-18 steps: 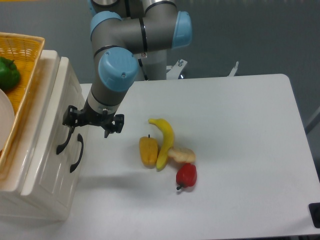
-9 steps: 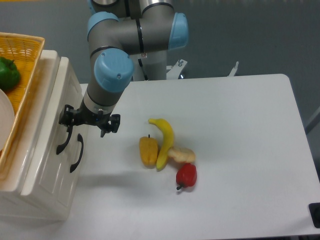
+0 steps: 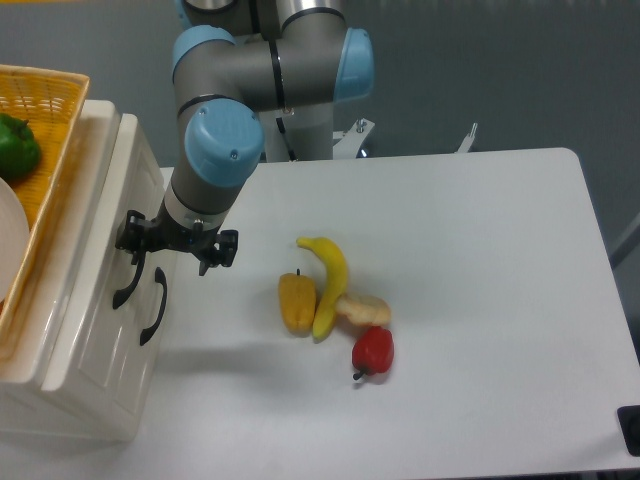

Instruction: Slide the top white drawer open

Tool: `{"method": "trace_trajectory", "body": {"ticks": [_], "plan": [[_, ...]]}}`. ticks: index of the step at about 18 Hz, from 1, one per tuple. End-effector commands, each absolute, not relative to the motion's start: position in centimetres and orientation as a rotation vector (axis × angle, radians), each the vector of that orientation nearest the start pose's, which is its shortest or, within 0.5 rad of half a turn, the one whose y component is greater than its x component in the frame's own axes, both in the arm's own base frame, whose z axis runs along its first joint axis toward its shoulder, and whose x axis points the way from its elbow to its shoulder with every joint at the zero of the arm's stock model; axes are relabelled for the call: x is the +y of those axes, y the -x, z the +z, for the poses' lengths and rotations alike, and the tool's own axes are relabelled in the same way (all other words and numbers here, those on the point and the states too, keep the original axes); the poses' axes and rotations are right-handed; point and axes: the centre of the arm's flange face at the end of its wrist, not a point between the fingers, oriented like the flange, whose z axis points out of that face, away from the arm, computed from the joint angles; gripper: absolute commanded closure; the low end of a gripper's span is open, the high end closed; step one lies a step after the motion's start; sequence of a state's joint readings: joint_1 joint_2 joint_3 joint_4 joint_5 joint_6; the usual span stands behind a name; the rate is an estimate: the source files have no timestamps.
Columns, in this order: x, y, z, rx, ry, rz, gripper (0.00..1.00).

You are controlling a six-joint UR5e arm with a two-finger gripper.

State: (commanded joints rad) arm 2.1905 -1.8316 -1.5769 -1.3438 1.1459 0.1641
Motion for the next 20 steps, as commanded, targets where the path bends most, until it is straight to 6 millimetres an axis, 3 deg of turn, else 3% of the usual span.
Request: {"method": "trace_trajectory", "body": {"ticks": [20], "plan": [[58.56, 19.56, 36.88, -0.653, 2.886, -0.601, 0.0]]}}
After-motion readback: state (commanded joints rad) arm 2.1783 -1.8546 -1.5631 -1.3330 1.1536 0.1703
